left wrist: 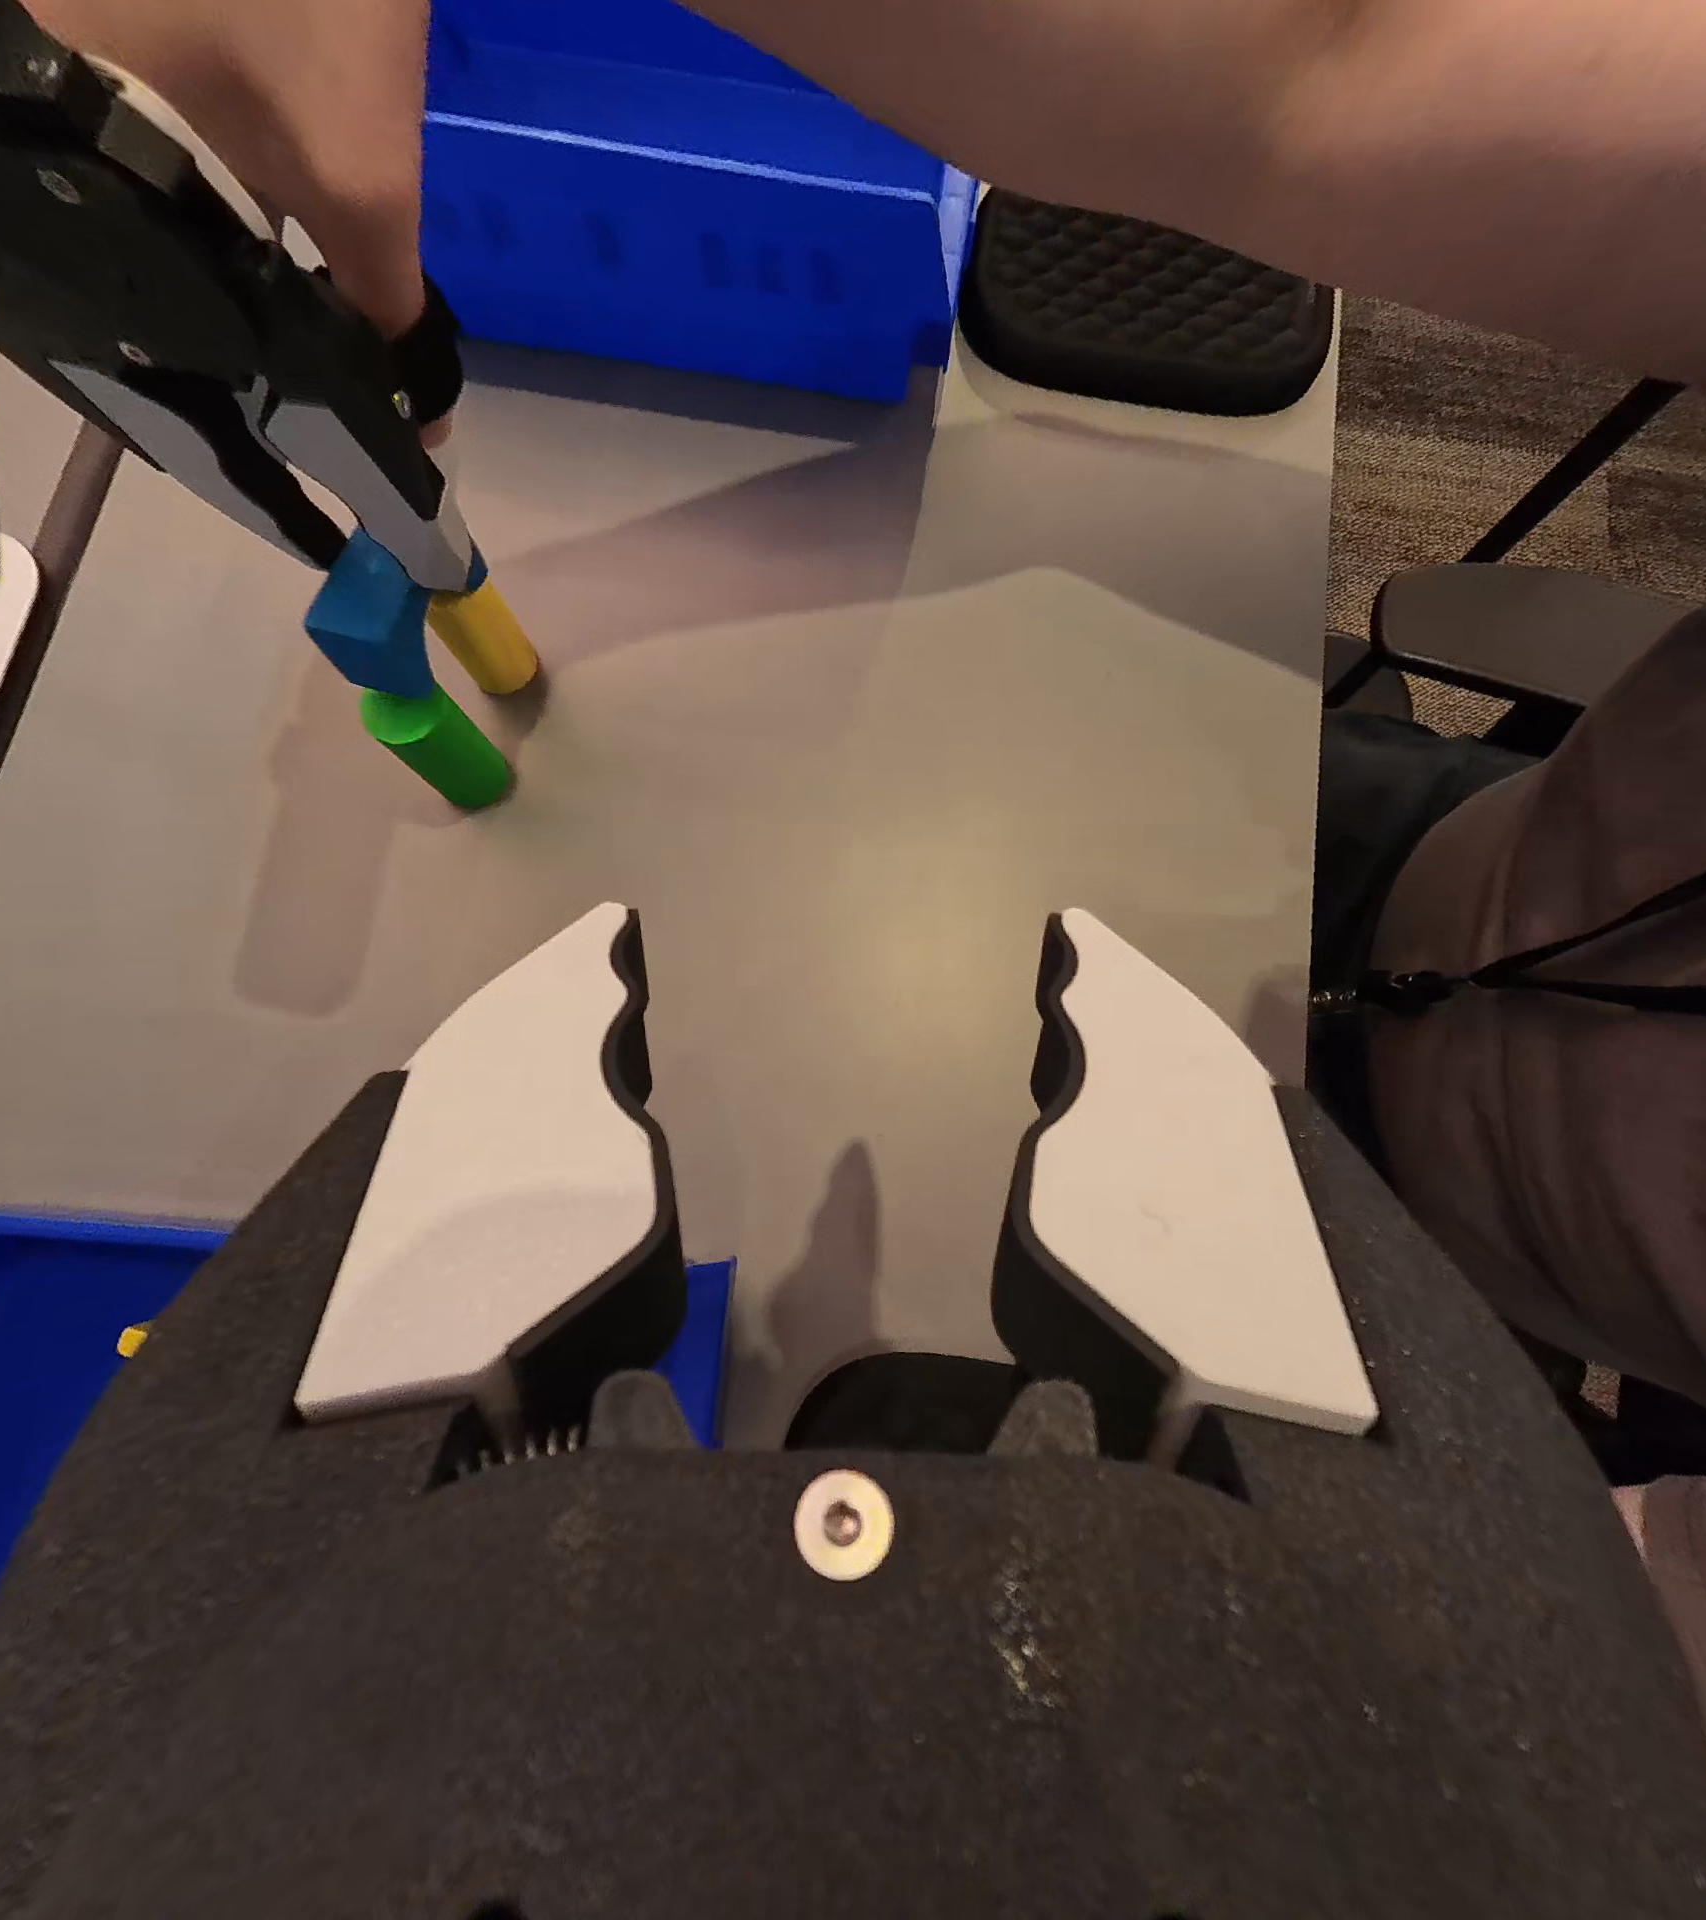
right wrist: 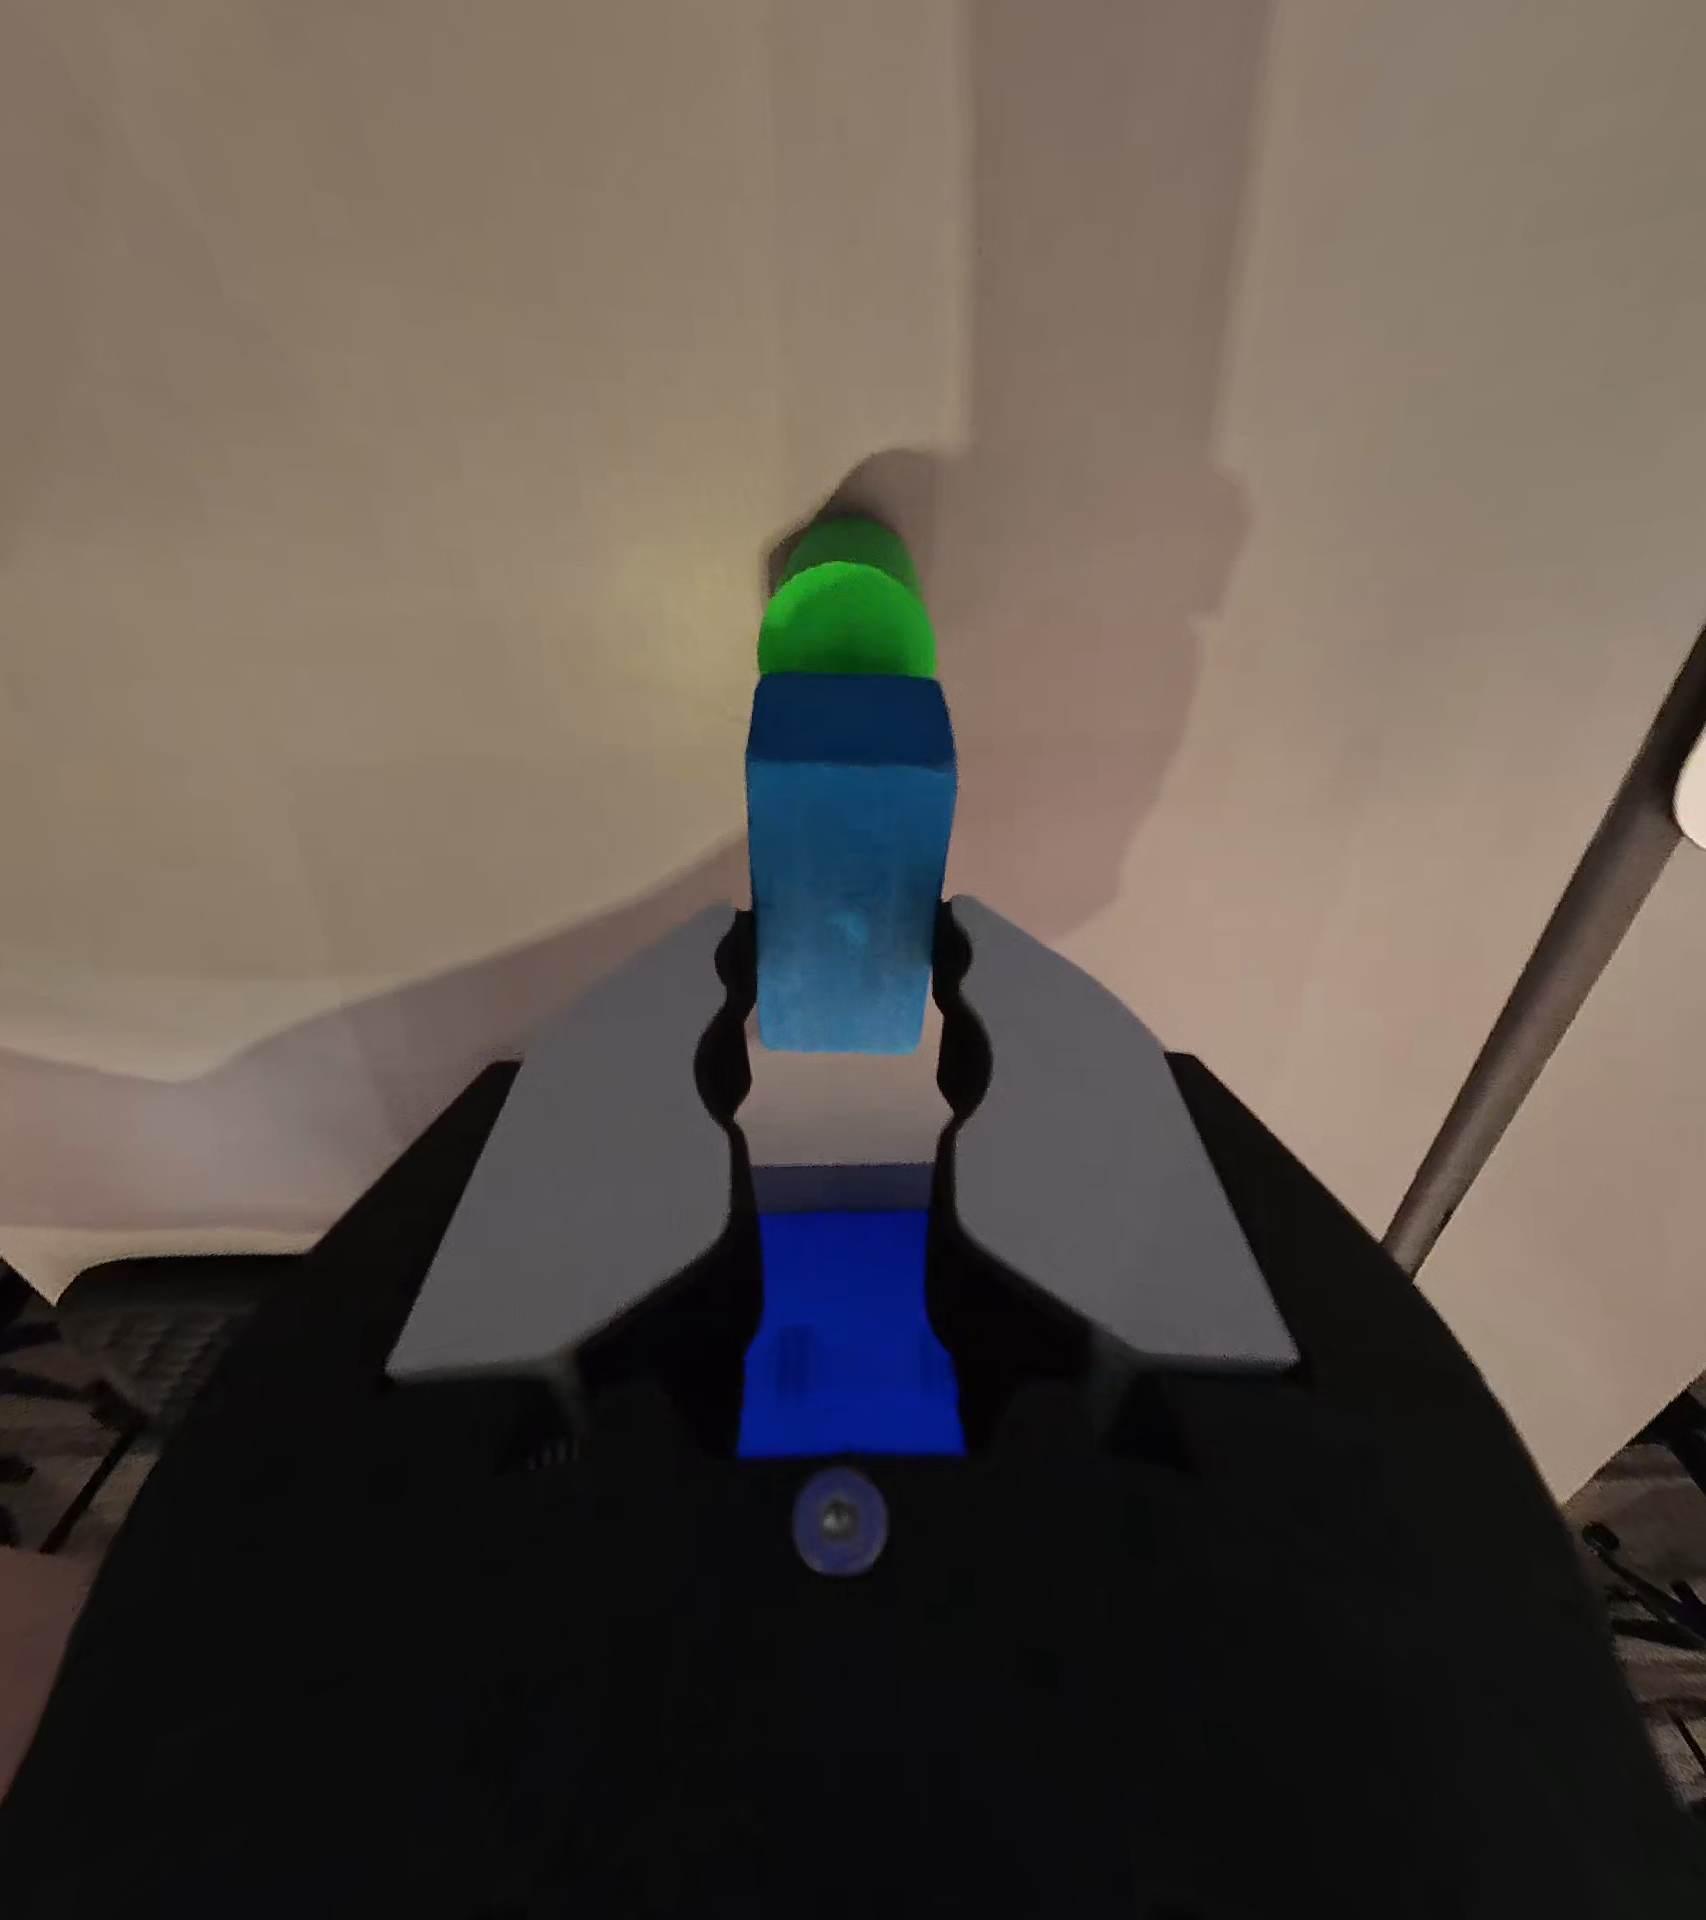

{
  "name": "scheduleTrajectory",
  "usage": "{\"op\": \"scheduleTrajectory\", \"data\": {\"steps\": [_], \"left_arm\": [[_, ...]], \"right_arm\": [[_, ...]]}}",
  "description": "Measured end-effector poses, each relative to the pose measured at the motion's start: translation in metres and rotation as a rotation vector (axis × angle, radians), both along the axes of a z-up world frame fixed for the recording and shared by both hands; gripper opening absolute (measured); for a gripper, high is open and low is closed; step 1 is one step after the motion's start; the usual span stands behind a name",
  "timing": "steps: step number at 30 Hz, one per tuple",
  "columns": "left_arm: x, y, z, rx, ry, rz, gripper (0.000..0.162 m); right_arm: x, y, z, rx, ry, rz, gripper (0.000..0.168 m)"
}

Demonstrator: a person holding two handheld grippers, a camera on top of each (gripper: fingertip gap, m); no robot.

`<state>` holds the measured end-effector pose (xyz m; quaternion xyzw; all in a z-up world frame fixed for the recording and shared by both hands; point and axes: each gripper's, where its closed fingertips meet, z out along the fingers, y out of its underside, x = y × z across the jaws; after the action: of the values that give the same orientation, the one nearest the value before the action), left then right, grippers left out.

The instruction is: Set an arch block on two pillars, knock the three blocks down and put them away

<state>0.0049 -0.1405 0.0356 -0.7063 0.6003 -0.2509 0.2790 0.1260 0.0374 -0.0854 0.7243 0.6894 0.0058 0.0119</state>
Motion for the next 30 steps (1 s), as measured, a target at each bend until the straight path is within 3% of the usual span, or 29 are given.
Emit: {"op": "scheduleTrajectory", "data": {"steps": [12,16,23,30], "left_arm": [[0.0,-0.002,-0.009,-0.007,0.045,-0.01,0.072],[-0.003,-0.001,-0.005,0.0,0.032,0.004,0.074],[-0.028,0.01,0.051,0.102,-0.207,0.113,0.071],[-0.065,0.018,0.105,0.245,-0.468,0.248,0.075]], "right_arm": [[-0.004,0.001,-0.002,0.03,-0.008,0.048,0.035],[-0.015,0.003,0.007,0.086,0.109,0.062,0.049],[-0.022,-0.002,0.07,0.337,0.54,0.07,0.056],[0.017,-0.019,0.155,0.603,1.082,-0.049,0.065]]}}
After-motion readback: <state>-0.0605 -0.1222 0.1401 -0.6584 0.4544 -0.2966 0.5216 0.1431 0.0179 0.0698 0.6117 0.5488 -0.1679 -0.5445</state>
